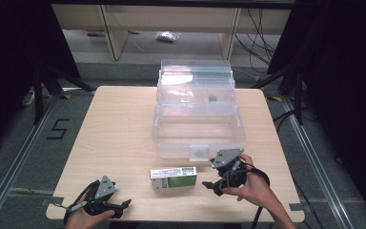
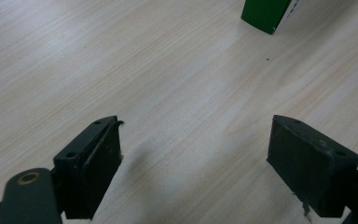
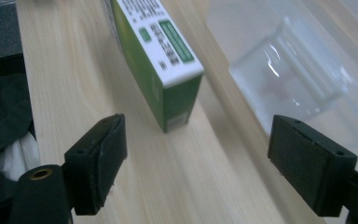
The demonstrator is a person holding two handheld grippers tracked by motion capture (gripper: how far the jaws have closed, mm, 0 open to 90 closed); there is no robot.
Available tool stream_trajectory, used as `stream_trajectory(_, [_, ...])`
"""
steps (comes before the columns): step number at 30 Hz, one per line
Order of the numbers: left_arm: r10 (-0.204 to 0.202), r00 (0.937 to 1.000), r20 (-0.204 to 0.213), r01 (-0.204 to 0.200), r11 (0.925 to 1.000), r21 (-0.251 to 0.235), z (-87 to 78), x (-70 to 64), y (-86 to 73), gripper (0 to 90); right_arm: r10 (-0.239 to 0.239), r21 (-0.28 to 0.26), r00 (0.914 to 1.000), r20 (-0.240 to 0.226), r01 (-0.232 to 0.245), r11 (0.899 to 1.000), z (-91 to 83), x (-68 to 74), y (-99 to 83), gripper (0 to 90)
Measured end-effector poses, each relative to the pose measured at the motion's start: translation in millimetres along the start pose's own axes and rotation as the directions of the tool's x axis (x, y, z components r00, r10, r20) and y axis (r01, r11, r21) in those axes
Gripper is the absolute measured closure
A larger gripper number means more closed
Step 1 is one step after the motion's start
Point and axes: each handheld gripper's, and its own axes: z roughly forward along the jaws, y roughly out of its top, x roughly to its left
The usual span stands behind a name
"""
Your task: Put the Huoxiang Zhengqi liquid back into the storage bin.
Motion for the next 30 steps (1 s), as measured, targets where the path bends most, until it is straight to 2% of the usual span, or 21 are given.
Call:
stream_trajectory(2, [0.001, 1.0, -0.001, -0.001, 1.0, 0.001, 0.4, 0.0, -0.1, 16.7, -0.036, -0.003, 0.9993, -0.007, 0.036, 0.999, 3.7, 0.3, 10.4, 20.1])
stream_trajectory(3, [0.001, 1.0, -0.001, -0.001, 1.0, 0.001, 0.4, 0.0, -0.1, 16.8, -0.036, -0.003, 0.9993, -0.007, 0.036, 0.999, 3.7, 0.3, 10.4, 20.1])
stream_trajectory(6, [-0.011, 0.9999, 0.002, 0.011, 0.9999, -0.001, -0.5, -0.1, -0.5, 16.7, -0.068, 0.001, 0.997, -0.036, 0.068, 0.998, 9.1, 2.8, 30.3, 19.1])
stream_trajectory(9, [0.001, 1.0, 0.001, -0.001, 1.0, -0.006, -0.8, 0.0, -0.4, 16.8, -0.085, 0.021, 0.995, -0.053, 0.086, 0.996, 12.8, 4.7, 38.6, 19.1])
stream_trajectory(11, [0.002, 1.0, 0.004, -0.002, 1.0, 0.001, -0.7, 0.2, -0.1, 16.7, -0.11, 0.05, 0.9902, -0.086, 0.115, 0.992, 19.5, 6.7, 49.2, 19.0])
stream_trajectory(14, [-0.002, 1.0, 0.01, 0.002, 1.0, -0.002, -0.8, 0.1, 0.0, 16.7, -0.138, 0.072, 0.9857, -0.097, 0.145, 0.987, 26.1, 6.6, 58.3, 18.2])
stream_trajectory(19, [0.001, 1.0, 0.003, -0.001, 1.0, -0.004, -0.8, 0.3, -0.5, 16.8, -0.164, 0.121, 0.9772, -0.135, 0.18, 0.976, 42.7, 7.0, 71.3, 18.0])
stream_trajectory(20, [-0.018, 0.9998, 0.007, 0.018, 0.9998, 0.005, -0.5, -0.3, -0.7, 16.7, -0.169, 0.126, 0.9751, -0.143, 0.188, 0.974, 45.9, 7.5, 73.4, 17.8])
stream_trajectory(21, [-0.018, 0.9998, 0.007, 0.018, 0.9998, 0.005, -0.5, -0.3, -0.7, 16.7, -0.169, 0.126, 0.9751, -0.143, 0.188, 0.974, 45.9, 7.5, 73.4, 17.8])
stream_trajectory(22, [-0.007, 1.0, 0.004, 0.007, 1.0, 0.001, -0.6, -0.4, -0.6, 16.7, -0.179, 0.148, 0.971, -0.158, 0.203, 0.968, 52.2, 8.6, 78.4, 17.9])
stream_trajectory(23, [-0.009, 1.0, 0.002, 0.009, 1.0, -0.004, -0.8, -0.9, -0.7, 16.7, -0.173, 0.158, 0.9724, -0.156, 0.198, 0.967, 53.8, 9.9, 80.0, 18.0])
stream_trajectory(24, [-0.009, 1.0, 0.001, 0.009, 0.9999, -0.004, -0.9, -0.8, -0.6, 16.8, -0.192, 0.161, 0.9673, -0.166, 0.218, 0.962, 56.9, 9.6, 82.5, 18.3])
stream_trajectory(25, [-0.009, 1.0, 0.001, 0.009, 0.9999, -0.004, -0.9, -0.8, -0.6, 16.8, -0.192, 0.161, 0.9673, -0.166, 0.218, 0.962, 56.9, 9.6, 82.5, 18.3])
stream_trajectory(26, [-0.007, 1.0, 0.007, 0.007, 1.0, -0.004, -1.5, -0.6, -0.5, 16.8, -0.204, 0.171, 0.9631, -0.175, 0.234, 0.957, 63.1, 10.1, 87.3, 18.7])
stream_trajectory(28, [-0.009, 1.0, 0.001, 0.009, 1.0, -0.002, -0.9, -0.6, -0.7, 16.8, -0.193, 0.185, 0.9664, -0.17, 0.224, 0.957, 66.1, 11.3, 88.8, 19.2])
stream_trajectory(29, [-0.009, 1.0, 0.001, 0.009, 1.0, -0.001, -0.8, -0.7, -0.7, 16.8, -0.204, 0.191, 0.9627, -0.178, 0.237, 0.952, 69.2, 10.8, 89.9, 19.6])
stream_trajectory(30, [-0.016, 0.9999, 0.002, 0.016, 0.9998, -0.009, -0.3, -1.4, -0.8, 16.8, -0.189, 0.203, 0.9662, -0.175, 0.223, 0.953, 70.2, 11.6, 90.1, 20.0])
